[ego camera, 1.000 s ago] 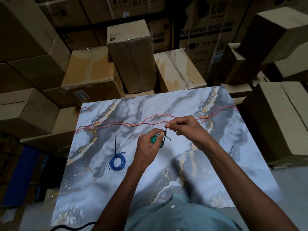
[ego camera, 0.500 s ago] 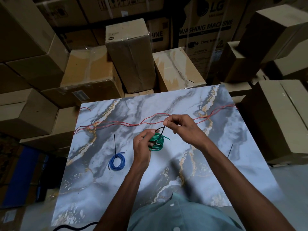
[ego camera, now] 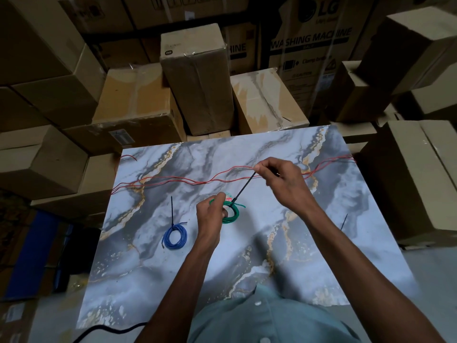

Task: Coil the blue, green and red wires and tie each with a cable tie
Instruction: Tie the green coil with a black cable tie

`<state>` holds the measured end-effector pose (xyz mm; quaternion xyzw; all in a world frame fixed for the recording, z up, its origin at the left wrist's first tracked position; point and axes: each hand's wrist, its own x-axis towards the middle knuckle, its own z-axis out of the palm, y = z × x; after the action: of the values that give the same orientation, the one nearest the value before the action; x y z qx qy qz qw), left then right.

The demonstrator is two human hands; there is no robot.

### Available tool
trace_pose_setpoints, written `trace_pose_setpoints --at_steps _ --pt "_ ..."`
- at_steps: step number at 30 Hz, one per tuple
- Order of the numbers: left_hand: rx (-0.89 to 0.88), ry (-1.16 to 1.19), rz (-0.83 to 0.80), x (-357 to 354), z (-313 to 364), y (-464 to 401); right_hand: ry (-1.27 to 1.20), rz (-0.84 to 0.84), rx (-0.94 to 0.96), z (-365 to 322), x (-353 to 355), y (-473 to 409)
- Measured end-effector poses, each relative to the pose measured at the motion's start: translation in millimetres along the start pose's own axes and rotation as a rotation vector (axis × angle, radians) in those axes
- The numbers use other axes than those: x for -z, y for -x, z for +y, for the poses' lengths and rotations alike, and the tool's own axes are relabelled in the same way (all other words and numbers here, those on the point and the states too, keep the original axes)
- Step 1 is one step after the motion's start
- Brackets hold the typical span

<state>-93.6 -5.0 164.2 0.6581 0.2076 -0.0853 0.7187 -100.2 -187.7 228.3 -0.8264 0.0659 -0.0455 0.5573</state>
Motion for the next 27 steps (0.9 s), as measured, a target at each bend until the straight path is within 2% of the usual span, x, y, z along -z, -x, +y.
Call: trace_pose_setpoints --at_steps 5,8,10,12,15,19,21,24,27 --pt "0.117 0.098 0.094 -6 -1 -5 -0.259 -0.105 0.013 -10 -2 4" --pt "0.253 0.211 0.073 -9 1 -10 -0.419 -0.038 -0.023 -11 -12 7" --pt "0.299 0.241 0.074 -9 2 -10 -0.389 -0.071 -0.099 -2 -18 6" --pt "0.303 0.224 0.059 -12 5 -9 -0.273 -0.189 -0.160 9 -28 5" --pt "0.280 0.187 0.022 -18 9 -6 -0.013 -0.257 -0.083 20 -43 7" --pt "0.316 0.170 -0.018 -16 13 -2 0.072 -0.244 -0.035 19 -50 6" --pt "0.382 0.216 -0.046 -13 14 -1 0.048 -0.245 -0.067 25 -50 2" --pt "0.469 0.271 -0.144 -10 14 -2 -0.136 -0.190 -0.189 31 -48 -2" --pt "0.493 0.279 -0.201 -7 11 -1 -0.293 -0.130 -0.235 34 -48 -1"
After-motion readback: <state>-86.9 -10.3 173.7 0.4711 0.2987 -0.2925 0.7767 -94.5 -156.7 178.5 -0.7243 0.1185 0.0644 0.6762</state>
